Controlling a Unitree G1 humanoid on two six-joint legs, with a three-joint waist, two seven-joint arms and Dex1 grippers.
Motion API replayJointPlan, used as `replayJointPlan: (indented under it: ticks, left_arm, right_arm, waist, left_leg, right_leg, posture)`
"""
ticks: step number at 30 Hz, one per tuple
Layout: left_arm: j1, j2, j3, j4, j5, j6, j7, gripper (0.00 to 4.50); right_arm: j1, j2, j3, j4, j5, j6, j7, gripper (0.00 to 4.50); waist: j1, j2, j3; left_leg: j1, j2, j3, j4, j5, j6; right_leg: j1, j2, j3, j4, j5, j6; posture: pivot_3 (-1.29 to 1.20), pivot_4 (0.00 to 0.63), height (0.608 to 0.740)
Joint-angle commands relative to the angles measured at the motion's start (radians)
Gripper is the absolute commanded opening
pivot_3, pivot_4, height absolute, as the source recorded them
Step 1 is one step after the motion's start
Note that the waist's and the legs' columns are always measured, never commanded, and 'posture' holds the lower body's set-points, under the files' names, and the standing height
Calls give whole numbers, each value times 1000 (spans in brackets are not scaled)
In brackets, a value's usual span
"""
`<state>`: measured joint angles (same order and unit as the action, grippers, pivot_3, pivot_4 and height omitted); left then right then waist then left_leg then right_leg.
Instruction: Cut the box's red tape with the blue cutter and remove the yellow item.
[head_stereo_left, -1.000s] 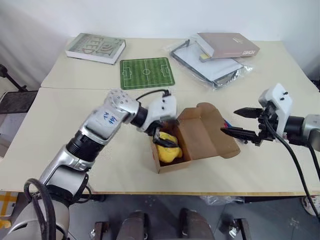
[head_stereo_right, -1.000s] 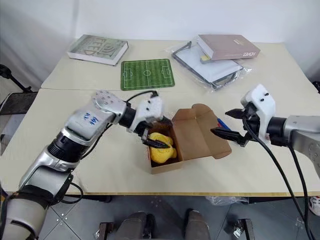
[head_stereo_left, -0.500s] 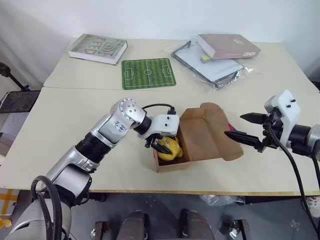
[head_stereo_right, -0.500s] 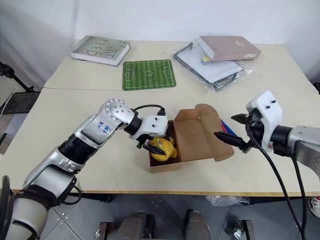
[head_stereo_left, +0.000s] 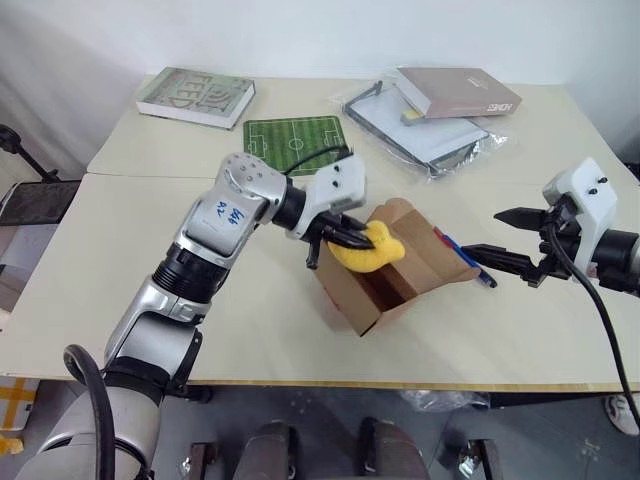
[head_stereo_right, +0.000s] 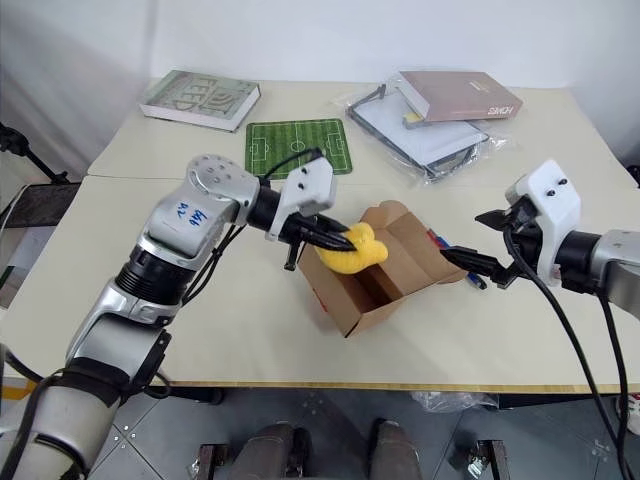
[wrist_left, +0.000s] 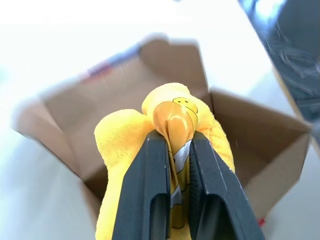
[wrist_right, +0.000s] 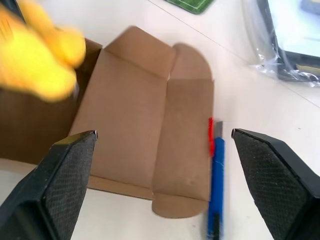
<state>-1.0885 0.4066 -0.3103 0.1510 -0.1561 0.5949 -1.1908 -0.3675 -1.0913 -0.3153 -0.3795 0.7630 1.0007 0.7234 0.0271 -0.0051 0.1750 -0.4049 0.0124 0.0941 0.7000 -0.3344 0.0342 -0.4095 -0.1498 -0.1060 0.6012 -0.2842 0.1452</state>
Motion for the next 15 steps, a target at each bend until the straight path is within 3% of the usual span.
replayJointPlan:
  ticks: [1, 4, 8, 12, 15]
  left_arm:
    - [-45, 11, 91, -35, -21, 56, 85, 92]
    - [-32, 33, 102, -67, -32, 81, 91, 92]
    - [-23, 71, 179, -61, -5, 150, 223, 91]
    - [48, 201, 172, -58, 92, 178, 325, 78]
    - [159, 296, 203, -96, 134, 260, 401, 78]
  right_arm:
    - [-41, -31, 8, 16, -15, -21, 39, 4500]
    - [-53, -35, 27, 32, -29, -28, 63, 4500]
    - [-85, -35, 51, 61, -47, -47, 96, 4500]
    - [-83, -29, 63, 76, -63, -90, 142, 4500]
    - [-66, 38, 16, 75, -56, -243, 222, 4500]
  waist:
    - [-1, 0, 0]
    - [-1, 0, 0]
    - [-1, 0, 0]
    - [-6, 0, 0]
    - [-7, 0, 0]
  left_leg:
    - [0, 0, 0, 0, 0, 0]
    - [0, 0, 0, 0, 0, 0]
    - [0, 0, 0, 0, 0, 0]
    - [1, 0, 0, 0, 0, 0]
    - [2, 0, 1, -1, 0, 0]
  right_leg:
    - [0, 0, 0, 0, 0, 0]
    - [0, 0, 0, 1, 0, 0]
    - [0, 0, 0, 1, 0, 0]
    - [-1, 0, 0, 1, 0, 0]
    - [-1, 0, 0, 2, 0, 0]
  posture:
    - [0, 150, 740]
    - [0, 150, 740]
    - [0, 150, 740]
    - [0, 150, 740]
    - [0, 150, 740]
